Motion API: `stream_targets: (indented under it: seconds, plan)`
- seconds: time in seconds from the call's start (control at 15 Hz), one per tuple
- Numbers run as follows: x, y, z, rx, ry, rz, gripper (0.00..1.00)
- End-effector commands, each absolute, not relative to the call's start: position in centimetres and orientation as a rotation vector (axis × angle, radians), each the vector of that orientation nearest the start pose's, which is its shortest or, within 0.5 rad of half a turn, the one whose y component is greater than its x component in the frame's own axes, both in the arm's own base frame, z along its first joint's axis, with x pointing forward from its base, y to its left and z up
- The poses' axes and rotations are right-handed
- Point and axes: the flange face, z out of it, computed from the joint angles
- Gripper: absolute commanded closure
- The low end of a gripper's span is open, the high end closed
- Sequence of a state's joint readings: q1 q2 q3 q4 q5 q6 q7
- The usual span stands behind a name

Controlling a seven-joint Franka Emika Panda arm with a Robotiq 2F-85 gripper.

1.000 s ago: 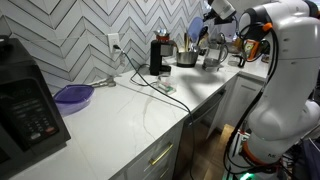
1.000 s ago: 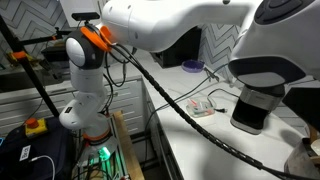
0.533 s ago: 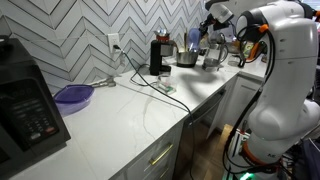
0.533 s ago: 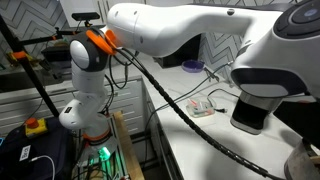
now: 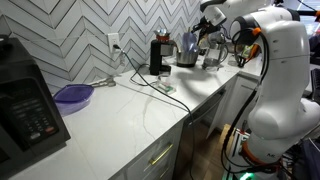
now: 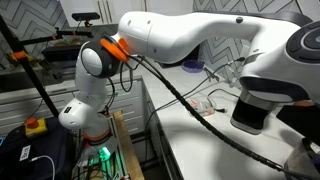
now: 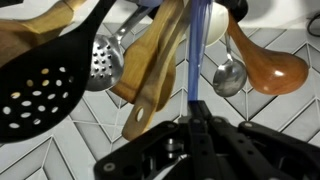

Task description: Put the blue lid onto the metal bucket

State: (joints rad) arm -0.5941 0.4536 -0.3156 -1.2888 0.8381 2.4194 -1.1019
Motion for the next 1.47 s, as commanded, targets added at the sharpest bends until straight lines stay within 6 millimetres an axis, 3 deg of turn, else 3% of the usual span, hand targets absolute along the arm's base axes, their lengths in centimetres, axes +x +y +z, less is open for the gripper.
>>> stream_targets:
  seconds: [0.0, 0.33, 0.53, 0.73, 0.8, 0.87, 1.2, 1.4]
  plan:
    - [51.6, -54.9, 56.6, -3.028, 0.218, -1.387, 1.00]
    - [53.4, -54.9, 54.7, -3.092, 0.169, -1.328, 1.00]
    - [54.3, -54.7, 52.1, -3.134, 0.112, -1.236, 1.00]
    - [54.0, -55.1, 52.7, -3.162, 0.120, -1.220, 1.00]
    - [53.5, -55.3, 53.5, -3.159, 0.135, -1.238, 0.74]
    - [52.8, -55.5, 54.4, -3.141, 0.161, -1.264, 0.72]
    - [47.6, -56.4, 60.1, -3.007, 0.327, -1.463, 0.37]
    - [44.5, -55.2, 64.3, -2.827, 0.317, -1.628, 0.13]
